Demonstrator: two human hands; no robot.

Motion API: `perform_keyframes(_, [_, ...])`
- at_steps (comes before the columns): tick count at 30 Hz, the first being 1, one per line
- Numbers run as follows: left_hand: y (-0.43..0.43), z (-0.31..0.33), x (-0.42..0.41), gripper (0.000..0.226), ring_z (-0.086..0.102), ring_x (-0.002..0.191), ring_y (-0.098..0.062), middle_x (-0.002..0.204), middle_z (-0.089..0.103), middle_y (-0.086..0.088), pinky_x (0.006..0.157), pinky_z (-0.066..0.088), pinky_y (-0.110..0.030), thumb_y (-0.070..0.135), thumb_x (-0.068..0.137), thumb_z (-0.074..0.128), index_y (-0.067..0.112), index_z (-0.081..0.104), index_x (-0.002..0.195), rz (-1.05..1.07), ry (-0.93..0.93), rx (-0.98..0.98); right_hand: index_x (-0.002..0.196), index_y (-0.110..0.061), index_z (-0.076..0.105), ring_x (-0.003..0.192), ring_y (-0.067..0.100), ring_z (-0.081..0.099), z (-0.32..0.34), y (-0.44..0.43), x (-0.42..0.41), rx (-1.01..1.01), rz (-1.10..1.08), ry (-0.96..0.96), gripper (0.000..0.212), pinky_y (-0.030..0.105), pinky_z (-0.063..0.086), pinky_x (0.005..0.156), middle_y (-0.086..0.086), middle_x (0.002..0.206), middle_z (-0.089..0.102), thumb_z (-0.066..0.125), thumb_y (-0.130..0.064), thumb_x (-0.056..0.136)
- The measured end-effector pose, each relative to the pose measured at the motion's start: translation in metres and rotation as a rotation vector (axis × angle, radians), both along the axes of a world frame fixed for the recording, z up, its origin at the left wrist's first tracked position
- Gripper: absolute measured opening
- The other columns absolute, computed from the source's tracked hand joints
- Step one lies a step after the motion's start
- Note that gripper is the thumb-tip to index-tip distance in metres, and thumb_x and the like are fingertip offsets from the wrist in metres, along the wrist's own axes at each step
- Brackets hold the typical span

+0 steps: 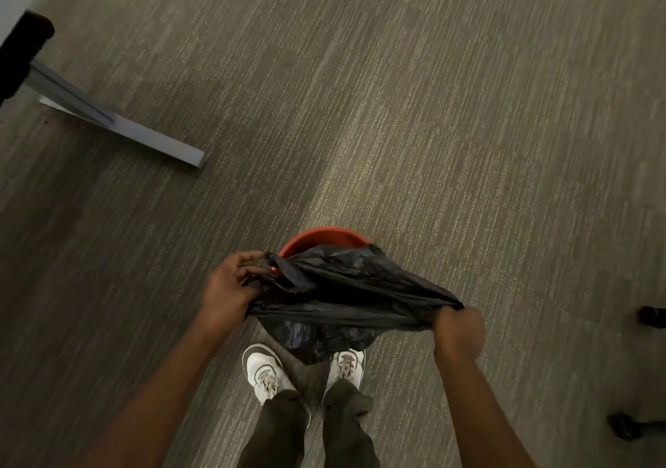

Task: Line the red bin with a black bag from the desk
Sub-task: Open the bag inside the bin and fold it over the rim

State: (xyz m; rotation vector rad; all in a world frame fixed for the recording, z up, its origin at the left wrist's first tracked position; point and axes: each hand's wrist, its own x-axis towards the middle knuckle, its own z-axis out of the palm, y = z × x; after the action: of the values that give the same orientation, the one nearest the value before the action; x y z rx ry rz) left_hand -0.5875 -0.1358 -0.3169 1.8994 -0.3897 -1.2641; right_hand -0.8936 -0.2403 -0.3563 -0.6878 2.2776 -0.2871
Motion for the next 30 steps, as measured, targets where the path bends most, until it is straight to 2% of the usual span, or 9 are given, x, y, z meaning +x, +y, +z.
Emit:
perform_keyframes(2, [-0.001,-0.004,-0.002,0.044,0.067,0.073,-0.019,0.091,0.069,-0.012,0.049,0.050,-0.018,-0.018,0.077,0.055,0.016,0.060,0.105,0.120,-0.066,-0.004,0.116,-0.008,0.055,0.077,0.024,0.058,-0.002,-0.003,-0.002,0.086,-0.604,-0.443,0.030,0.038,0.052,0.072,0.009,0.099,0.061,0.049,-0.011,0.087])
perform_keyframes(3, [-0.001,-0.005,-0.002,0.039,0.066,0.076,-0.020,0.092,0.068,-0.010,0.051,0.049,-0.019,-0.013,0.080,0.056,0.018,0.061,0.103,0.147,-0.105,-0.005,0.111,-0.013,0.057,0.073,0.018,0.055,-0.004,-0.003,-0.004,0.147,-0.720,-0.525,0.024,0.031,0.050,0.065,0.005,0.093,0.060,0.050,-0.017,0.088])
perform_keyframes(5, [0.000,-0.009,-0.001,0.021,0.064,0.078,-0.019,0.089,0.068,-0.007,0.057,0.047,-0.025,0.003,0.086,0.060,0.019,0.063,0.099,0.178,-0.163,0.017,0.097,-0.017,0.059,0.065,0.011,0.050,-0.006,0.000,-0.007,0.217,-0.789,-0.566,0.013,0.018,0.045,0.049,-0.002,0.082,0.057,0.051,-0.025,0.088])
perform_keyframes(8, [0.003,-0.016,0.005,0.010,0.062,0.073,-0.023,0.080,0.068,-0.005,0.061,0.044,-0.032,0.026,0.089,0.060,0.024,0.065,0.080,0.200,-0.317,0.084,0.104,-0.018,0.055,0.064,0.009,0.047,-0.010,0.007,-0.018,0.219,-0.791,-0.548,0.016,0.010,0.043,0.038,-0.001,0.081,0.055,0.048,-0.020,0.090])
perform_keyframes(11, [0.003,-0.018,0.004,0.017,0.061,0.066,-0.024,0.072,0.067,-0.005,0.059,0.046,-0.037,0.029,0.088,0.061,0.020,0.065,0.075,0.111,-0.383,0.123,0.120,0.000,0.052,0.080,0.031,0.058,-0.017,0.017,-0.025,0.185,-0.438,-0.328,0.033,0.036,0.055,0.071,0.019,0.097,0.059,0.048,-0.009,0.088])
perform_keyframes(15, [-0.004,-0.017,-0.006,0.022,0.051,0.059,-0.018,0.063,0.058,-0.003,0.057,0.038,-0.031,0.016,0.090,0.059,0.018,0.056,0.067,-0.038,-0.383,0.128,0.135,0.008,0.031,0.121,0.049,0.042,-0.025,0.034,0.003,0.101,0.616,0.396,0.072,0.056,0.046,0.094,0.035,0.135,0.041,0.065,-0.019,0.077])
perform_keyframes(19, [-0.006,-0.023,-0.013,0.019,0.050,0.058,-0.013,0.063,0.056,0.001,0.055,0.037,-0.029,0.010,0.089,0.058,0.015,0.058,0.070,-0.171,-0.281,0.119,0.146,-0.018,0.022,0.141,0.038,0.024,-0.020,0.030,0.063,-0.239,1.184,0.169,0.090,0.049,0.019,0.112,0.015,0.154,0.026,0.070,-0.045,0.074])
perform_keyframes(24, [-0.004,-0.035,-0.009,0.024,0.045,0.048,0.000,0.050,0.054,0.008,0.052,0.036,-0.026,0.003,0.086,0.060,0.016,0.057,0.067,-0.249,-0.181,0.063,0.138,-0.020,0.032,0.134,0.032,0.035,-0.054,0.004,0.108,-0.197,1.391,0.151,0.063,0.048,0.030,0.111,0.011,0.144,0.042,0.059,-0.030,0.082])
perform_keyframes(30, [0.001,-0.040,0.008,0.021,0.051,0.050,0.002,0.052,0.061,0.007,0.051,0.038,-0.015,0.001,0.087,0.059,0.012,0.057,0.070,-0.346,-0.047,0.058,0.101,-0.011,0.061,0.091,0.028,0.059,-0.075,-0.013,0.109,-0.186,1.052,-0.152,0.028,0.039,0.048,0.084,0.009,0.096,0.066,0.044,-0.003,0.080])
